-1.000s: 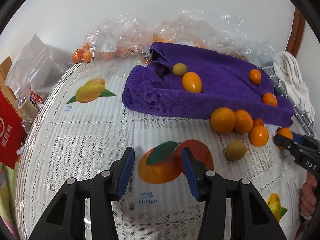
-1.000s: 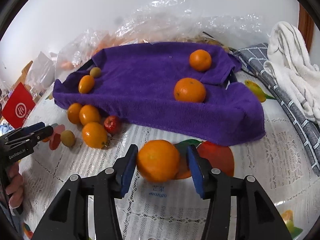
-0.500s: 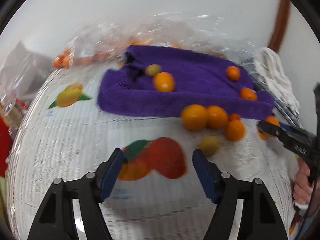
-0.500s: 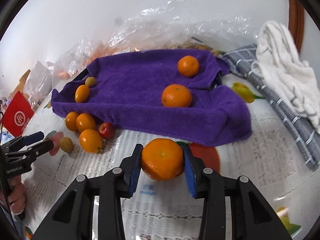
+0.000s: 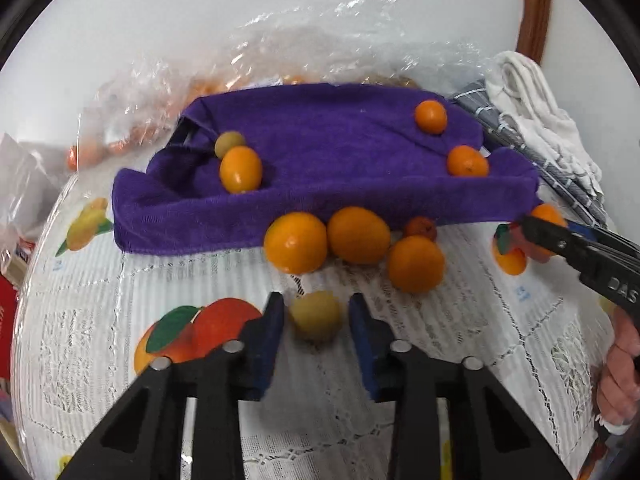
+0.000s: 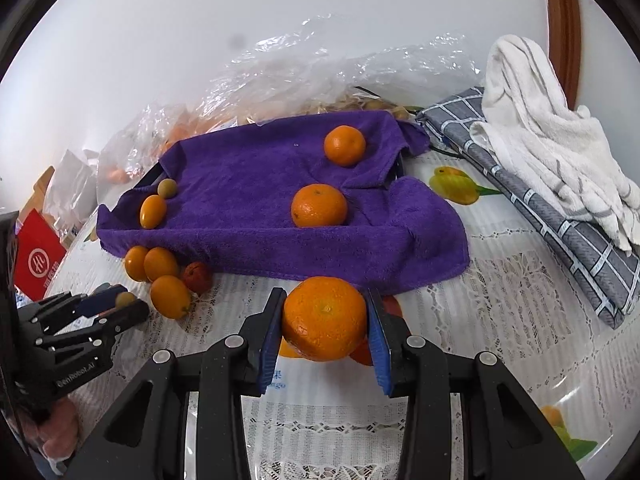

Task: Organize fruits
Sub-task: 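Grasp an orange with the right tool while the left grasps a yellow-green round fruit, then lift and carry both held fruits over the purple towel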

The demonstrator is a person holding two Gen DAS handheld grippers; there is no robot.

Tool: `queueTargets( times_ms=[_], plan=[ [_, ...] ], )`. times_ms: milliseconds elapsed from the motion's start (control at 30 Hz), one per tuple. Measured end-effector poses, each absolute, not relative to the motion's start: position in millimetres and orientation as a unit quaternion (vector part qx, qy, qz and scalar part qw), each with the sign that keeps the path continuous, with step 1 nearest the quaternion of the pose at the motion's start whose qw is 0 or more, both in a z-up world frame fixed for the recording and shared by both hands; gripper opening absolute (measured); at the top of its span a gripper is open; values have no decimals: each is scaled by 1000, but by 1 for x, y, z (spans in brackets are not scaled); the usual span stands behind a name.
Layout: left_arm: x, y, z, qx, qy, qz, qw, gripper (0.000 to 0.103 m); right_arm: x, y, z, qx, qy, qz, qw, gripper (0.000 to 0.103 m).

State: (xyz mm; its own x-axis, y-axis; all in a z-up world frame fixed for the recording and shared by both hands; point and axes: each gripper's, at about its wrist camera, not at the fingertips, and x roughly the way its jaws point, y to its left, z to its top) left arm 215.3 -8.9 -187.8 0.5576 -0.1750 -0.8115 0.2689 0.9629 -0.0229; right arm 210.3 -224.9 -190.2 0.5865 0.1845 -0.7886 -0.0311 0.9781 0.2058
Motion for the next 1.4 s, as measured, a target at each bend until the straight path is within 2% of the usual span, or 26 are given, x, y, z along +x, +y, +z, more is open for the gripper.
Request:
queueTargets(
  times_ms=[300, 667, 967, 1400],
  plan=[
    [207, 8, -176, 10, 418, -135, 898, 25, 212, -220, -195, 72, 450, 63, 888, 39],
    [187, -9, -152, 58, 335, -150, 929, 25, 207, -219, -191, 67, 435, 76, 895, 39],
    [186, 2, -145, 24, 312, -139, 940, 25, 207, -221, -193, 74, 437, 79, 893, 39],
    [199, 45, -132, -31, 289, -79, 954, 25, 199, -223, -178, 84, 390, 94, 912, 39]
  ],
)
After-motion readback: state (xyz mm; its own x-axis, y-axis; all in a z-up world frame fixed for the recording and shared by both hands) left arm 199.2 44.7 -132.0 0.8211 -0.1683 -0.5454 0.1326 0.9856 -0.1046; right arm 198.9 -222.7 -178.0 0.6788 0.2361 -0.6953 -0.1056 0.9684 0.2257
